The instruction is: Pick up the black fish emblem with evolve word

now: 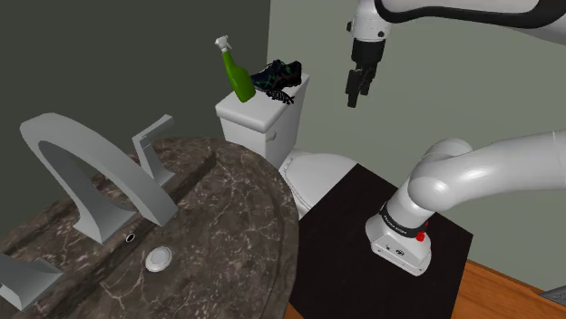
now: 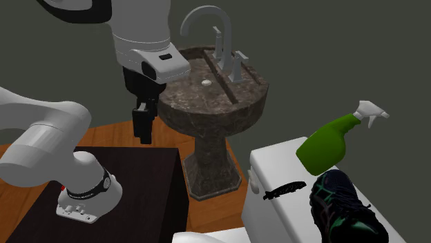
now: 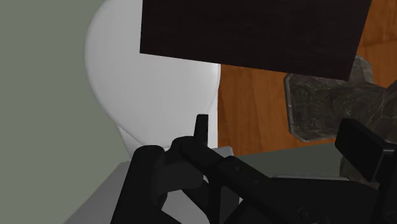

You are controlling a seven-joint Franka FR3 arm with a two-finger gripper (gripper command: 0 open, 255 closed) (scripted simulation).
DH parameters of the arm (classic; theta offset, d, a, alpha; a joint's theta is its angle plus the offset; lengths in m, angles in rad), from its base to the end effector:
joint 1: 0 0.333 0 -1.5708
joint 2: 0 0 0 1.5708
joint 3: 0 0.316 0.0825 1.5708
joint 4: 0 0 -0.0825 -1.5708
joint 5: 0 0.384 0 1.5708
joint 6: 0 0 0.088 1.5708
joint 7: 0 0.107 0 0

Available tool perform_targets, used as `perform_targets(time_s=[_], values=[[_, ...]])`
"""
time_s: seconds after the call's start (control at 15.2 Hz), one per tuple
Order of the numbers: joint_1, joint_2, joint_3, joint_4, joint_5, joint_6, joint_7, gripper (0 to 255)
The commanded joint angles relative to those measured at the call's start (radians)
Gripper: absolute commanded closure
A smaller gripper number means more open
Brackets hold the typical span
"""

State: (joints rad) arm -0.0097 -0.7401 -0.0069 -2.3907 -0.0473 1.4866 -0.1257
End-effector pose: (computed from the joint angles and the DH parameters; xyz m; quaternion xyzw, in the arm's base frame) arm 0.3064 -0.0109 0.5538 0.9949 0.0554 -0.0832 0.0155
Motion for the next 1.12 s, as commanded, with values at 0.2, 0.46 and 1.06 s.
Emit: perform_targets(time_s=[0.2,0.46,1.06], values=[[-0.001,0.030,-0.037,-0.046,-0.012,0.148,-0.047,0],[0.000,0.095,-0.088,-0.084,-0.016,0.347,-0.112,0],[0.043,0.327,-0.210,-0.072,0.053,0.769,-0.294,0]])
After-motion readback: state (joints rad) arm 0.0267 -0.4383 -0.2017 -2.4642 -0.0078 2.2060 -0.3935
